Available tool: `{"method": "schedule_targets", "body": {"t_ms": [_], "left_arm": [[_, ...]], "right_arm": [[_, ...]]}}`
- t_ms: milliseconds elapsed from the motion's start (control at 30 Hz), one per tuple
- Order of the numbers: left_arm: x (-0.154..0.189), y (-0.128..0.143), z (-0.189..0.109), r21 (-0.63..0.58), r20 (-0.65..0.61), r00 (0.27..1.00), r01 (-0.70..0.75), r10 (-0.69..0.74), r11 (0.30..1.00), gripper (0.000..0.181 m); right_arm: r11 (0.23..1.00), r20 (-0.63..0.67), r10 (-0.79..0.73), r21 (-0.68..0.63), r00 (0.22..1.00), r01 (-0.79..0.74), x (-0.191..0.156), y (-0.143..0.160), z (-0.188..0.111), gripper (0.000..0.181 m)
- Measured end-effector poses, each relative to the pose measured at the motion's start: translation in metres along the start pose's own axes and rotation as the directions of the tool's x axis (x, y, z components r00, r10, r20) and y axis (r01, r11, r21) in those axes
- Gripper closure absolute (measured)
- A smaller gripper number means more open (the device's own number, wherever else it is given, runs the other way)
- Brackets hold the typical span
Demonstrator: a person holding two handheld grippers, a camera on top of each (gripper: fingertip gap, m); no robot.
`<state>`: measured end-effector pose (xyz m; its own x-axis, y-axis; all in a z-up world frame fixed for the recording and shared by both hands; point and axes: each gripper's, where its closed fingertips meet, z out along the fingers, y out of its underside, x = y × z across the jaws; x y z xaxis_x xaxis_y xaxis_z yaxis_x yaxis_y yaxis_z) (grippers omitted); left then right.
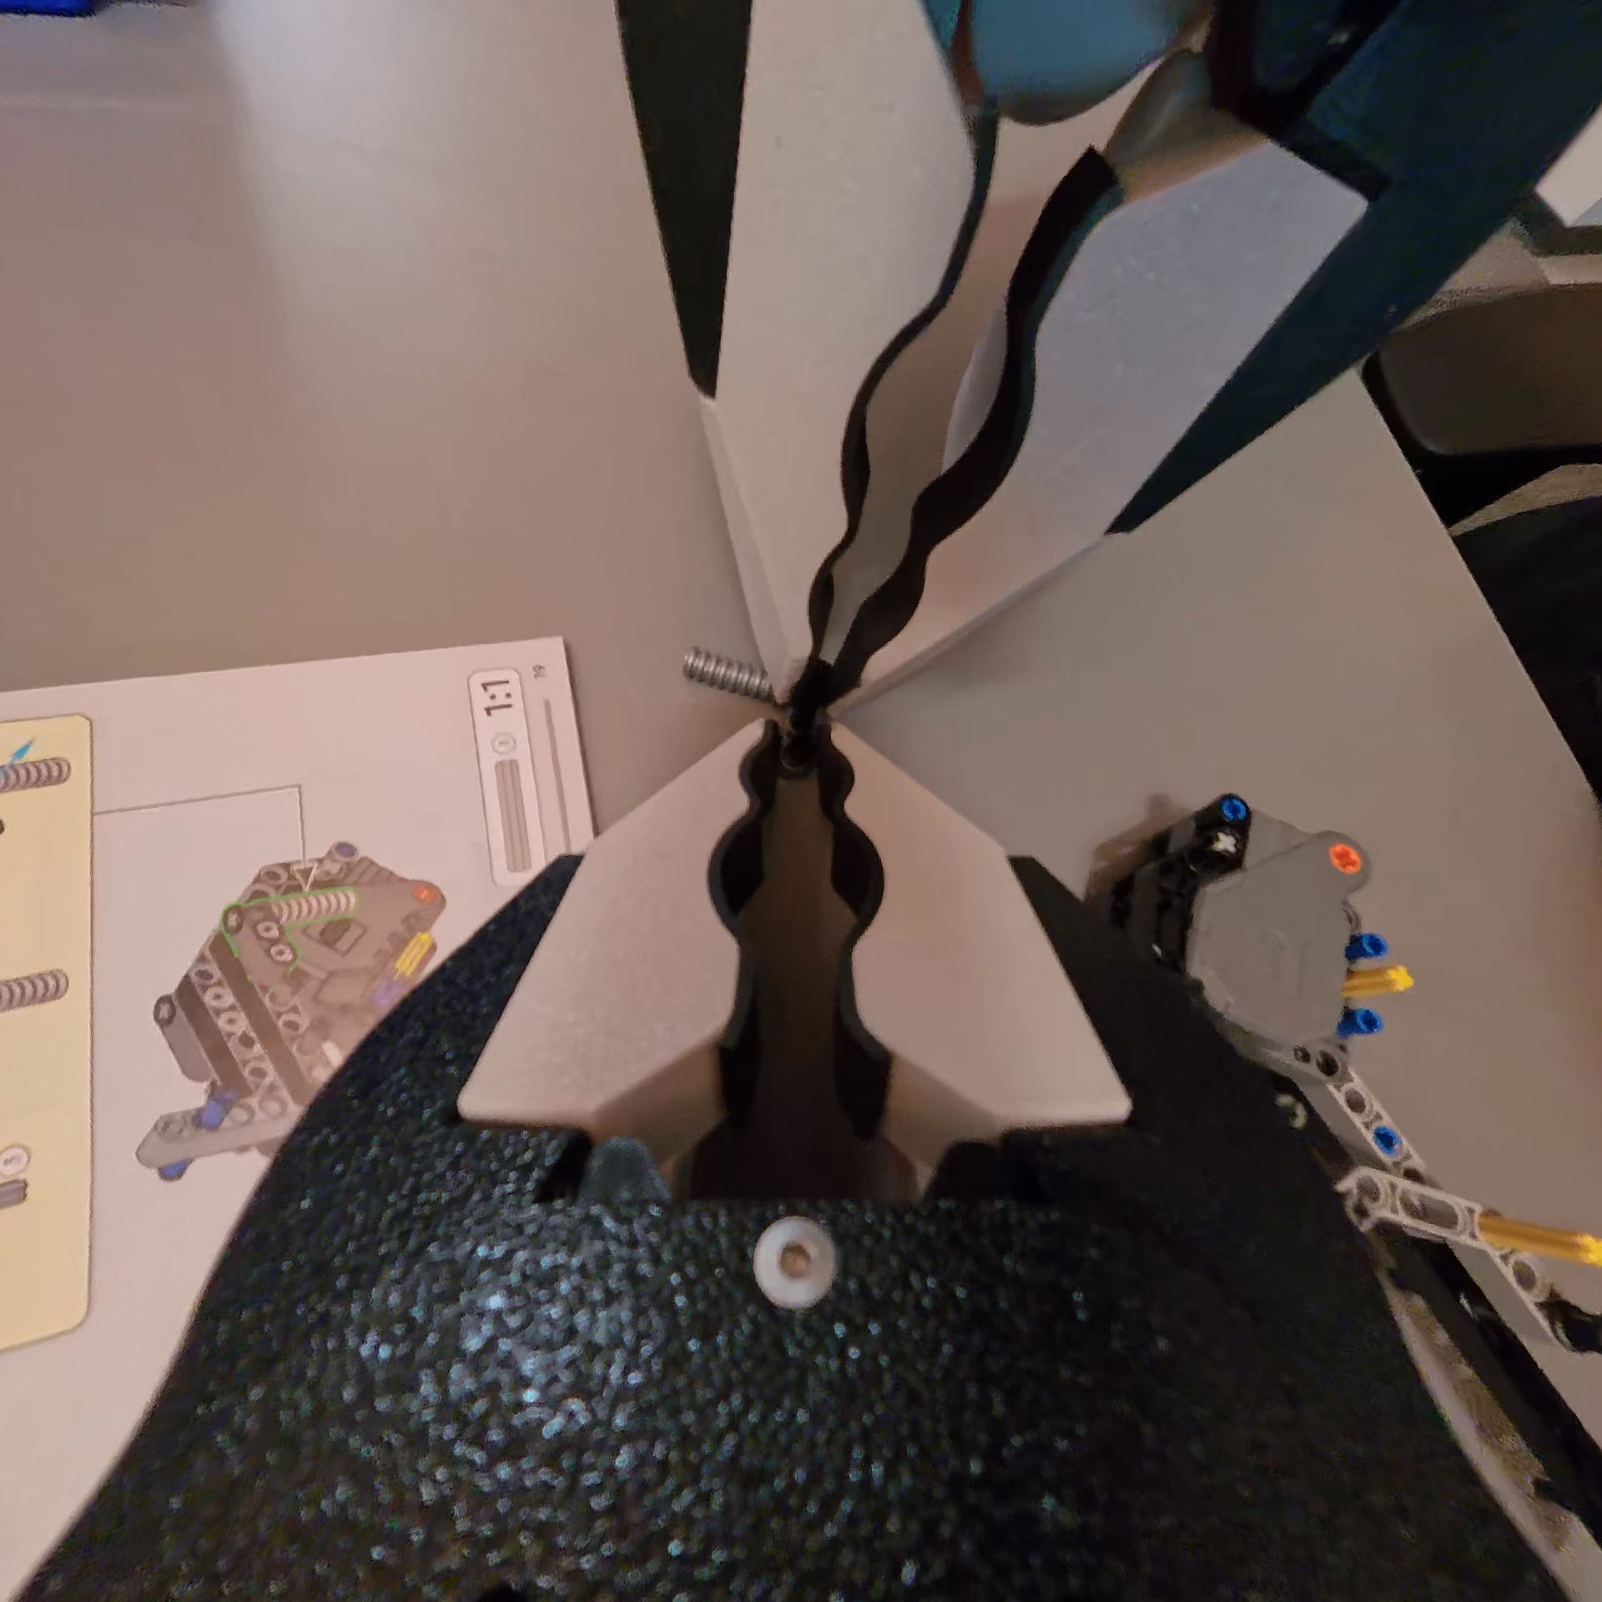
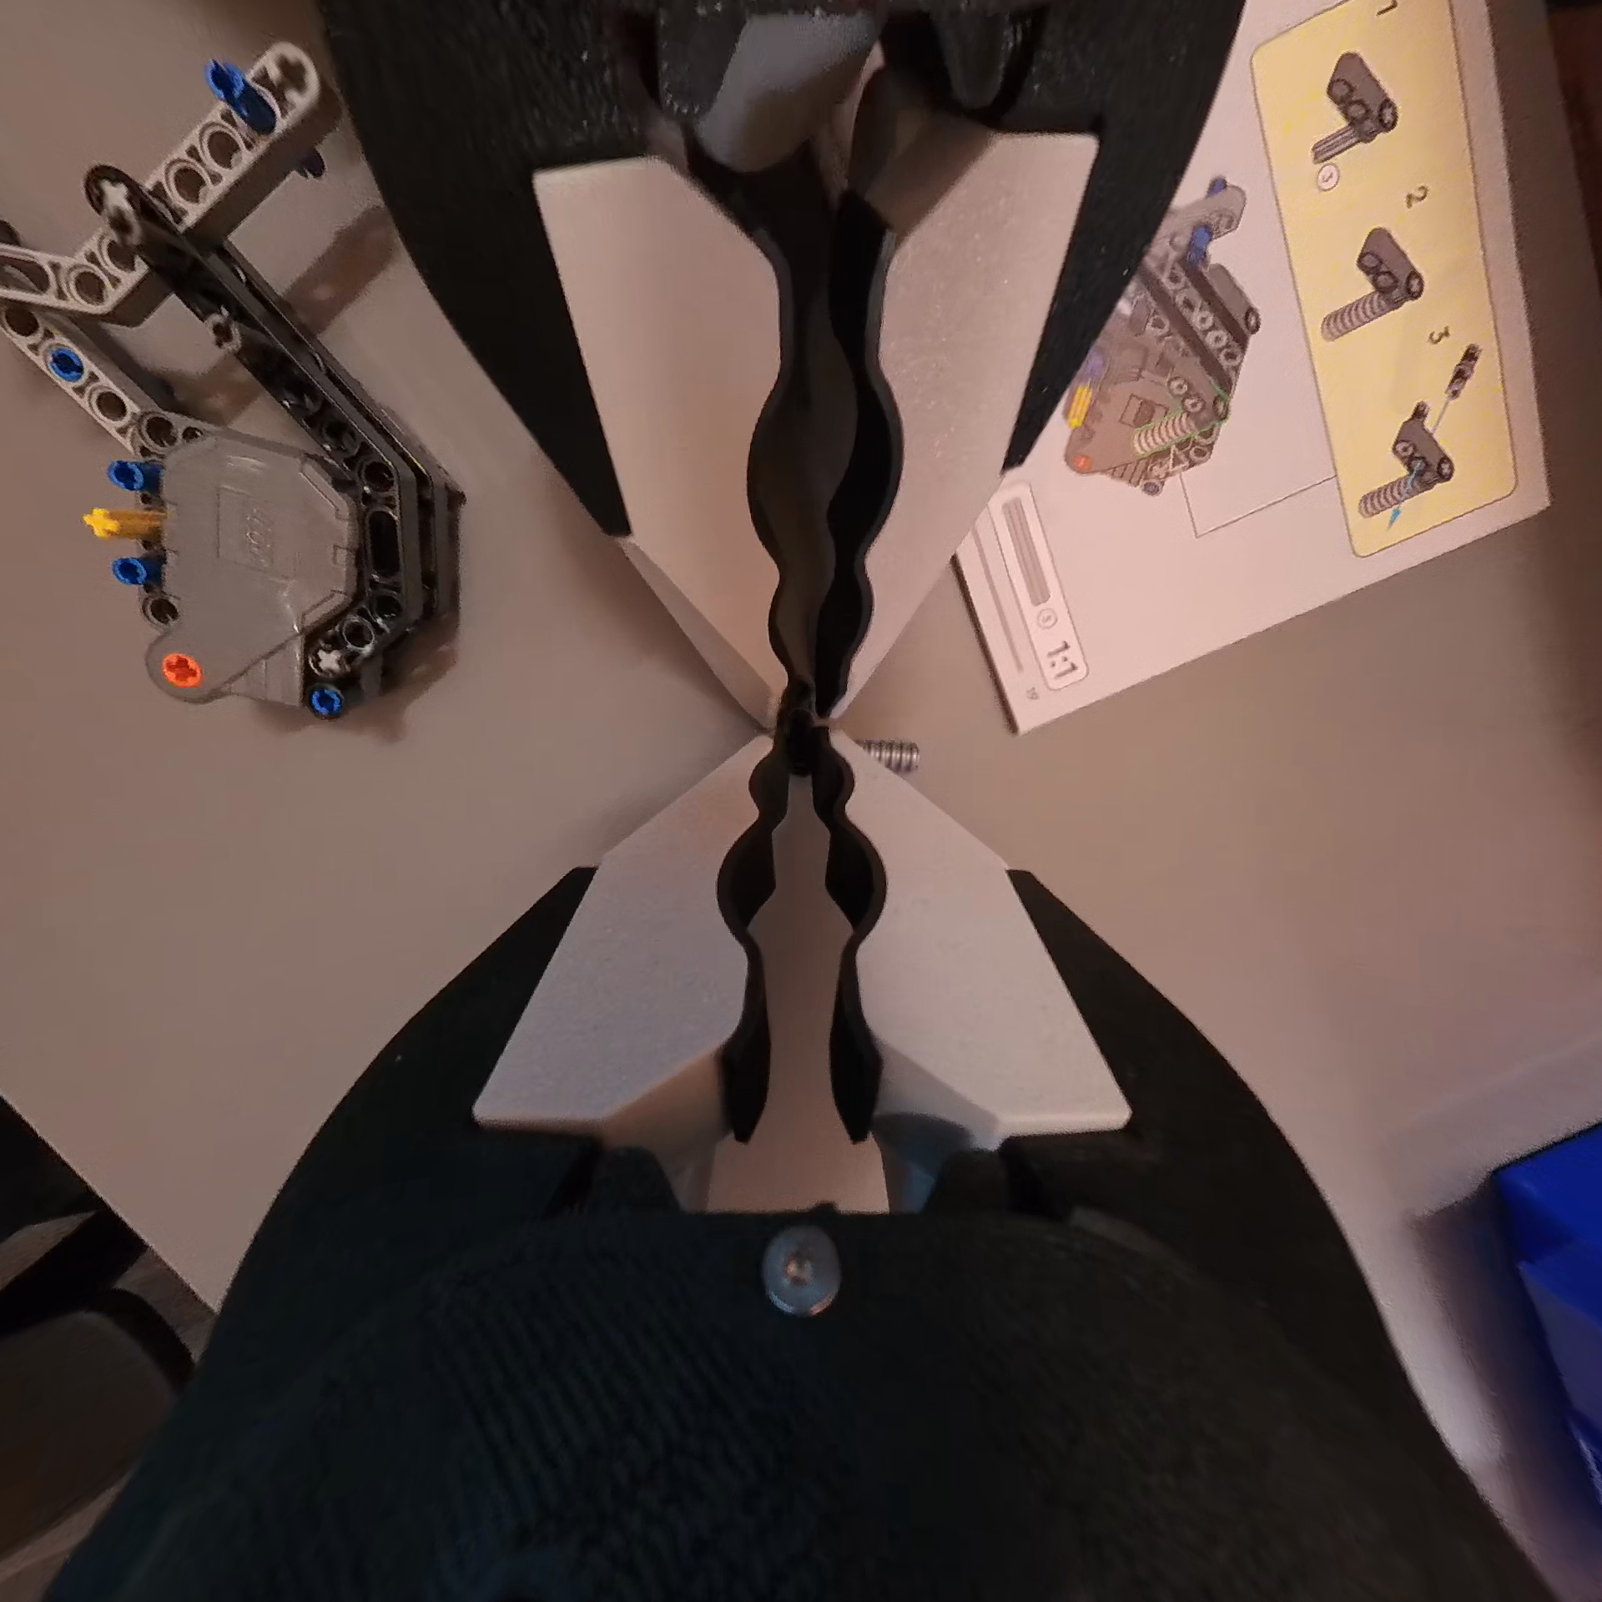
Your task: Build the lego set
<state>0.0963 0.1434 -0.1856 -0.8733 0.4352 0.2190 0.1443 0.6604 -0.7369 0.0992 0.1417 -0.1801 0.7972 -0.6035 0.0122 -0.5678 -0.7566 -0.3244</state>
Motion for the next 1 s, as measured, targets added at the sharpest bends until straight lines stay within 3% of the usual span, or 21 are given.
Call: {"method": "schedule_targets", "body": {"t_ms": [567,1000], "left_arm": [[-0.002,0.005,-0.004,-0.011,0.015,1.0,-0.021,0.021,1.0,0.175],[-0.002,0.005,-0.004,-0.011,0.015,1.0,-0.025,0.025,1.0,0.174]], "right_arm": [[0.997,-0.031,-0.073,-0.021,0.997,0.072,-0.003,-0.009,0.002,0.177],[0.992,0.02,-0.128,-0.01,0.992,0.128,-0.003,-0.015,0.0,0.177]]}}
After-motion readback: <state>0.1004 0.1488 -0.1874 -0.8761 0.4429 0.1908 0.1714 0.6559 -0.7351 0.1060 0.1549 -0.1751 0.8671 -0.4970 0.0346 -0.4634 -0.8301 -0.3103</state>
